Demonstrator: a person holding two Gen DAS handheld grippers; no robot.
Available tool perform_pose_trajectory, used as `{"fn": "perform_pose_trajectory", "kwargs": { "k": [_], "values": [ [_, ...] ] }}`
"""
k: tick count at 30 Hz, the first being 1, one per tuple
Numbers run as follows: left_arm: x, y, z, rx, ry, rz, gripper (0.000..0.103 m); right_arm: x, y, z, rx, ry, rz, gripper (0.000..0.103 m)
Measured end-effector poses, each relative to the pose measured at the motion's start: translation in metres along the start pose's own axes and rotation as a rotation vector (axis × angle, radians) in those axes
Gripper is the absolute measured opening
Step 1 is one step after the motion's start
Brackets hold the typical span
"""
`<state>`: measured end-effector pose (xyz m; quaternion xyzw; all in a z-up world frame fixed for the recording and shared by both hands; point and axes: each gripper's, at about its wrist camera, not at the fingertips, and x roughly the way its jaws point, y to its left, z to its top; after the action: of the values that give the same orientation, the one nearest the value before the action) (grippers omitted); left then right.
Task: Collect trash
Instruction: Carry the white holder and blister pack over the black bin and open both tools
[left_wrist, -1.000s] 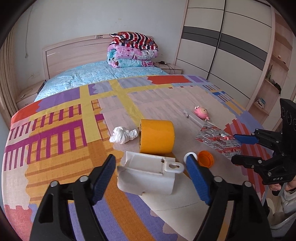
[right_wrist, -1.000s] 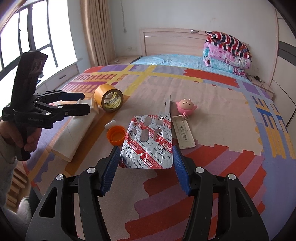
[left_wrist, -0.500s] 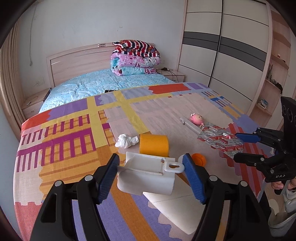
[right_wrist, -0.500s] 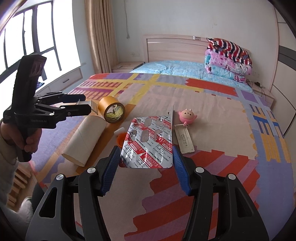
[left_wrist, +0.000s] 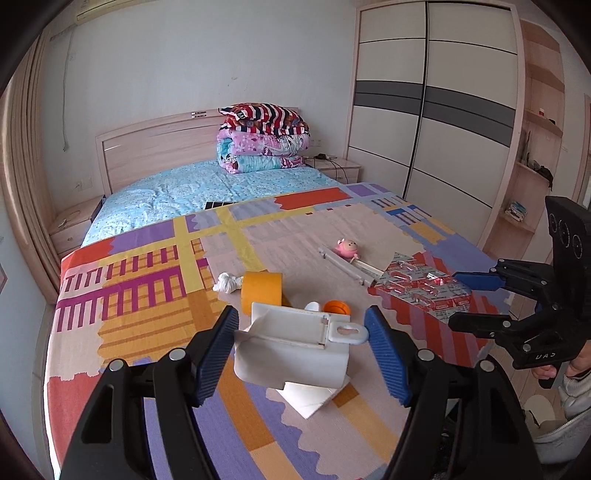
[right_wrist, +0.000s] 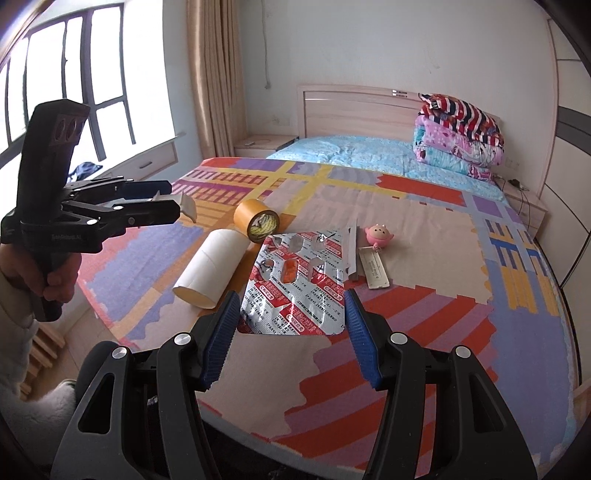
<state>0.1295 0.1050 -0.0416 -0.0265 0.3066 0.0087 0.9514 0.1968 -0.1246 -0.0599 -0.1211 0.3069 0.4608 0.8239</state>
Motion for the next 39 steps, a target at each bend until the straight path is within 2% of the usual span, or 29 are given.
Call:
{"fn": "perform_pose_trajectory", "kwargs": {
  "k": [13, 20, 25, 29, 39],
  "values": [
    [-0.044, -0.058, -0.041, 0.025, -0.003, -0.033, 0.068, -0.055, 0.028, -0.036, -0.045, -0.017, 0.029, 0.057],
    [-0.054, -0.078, -0.081, 0.017, 0.036, -0.065, 0.068, -0.059, 0.046, -0.071, -0.041, 0.045, 0.078, 0.057],
    [-0.053, -0.092, -0.109, 0.017, 0.086, -0.089, 0.068, -0.060, 0.062, -0.099, -0.084, 0.103, 0.104, 0.057],
    [-0.046, -0.099, -0.135, 0.006, 0.145, -0.112, 0.068, -0.054, 0.067, -0.122, -0.070, 0.161, 0.130, 0.057],
    [-0.003, -0.102, -0.179, -0.028, 0.301, -0.141, 0.068, -0.015, 0.069, -0.161, -0.047, 0.303, 0.148, 0.057]
  ]
}}
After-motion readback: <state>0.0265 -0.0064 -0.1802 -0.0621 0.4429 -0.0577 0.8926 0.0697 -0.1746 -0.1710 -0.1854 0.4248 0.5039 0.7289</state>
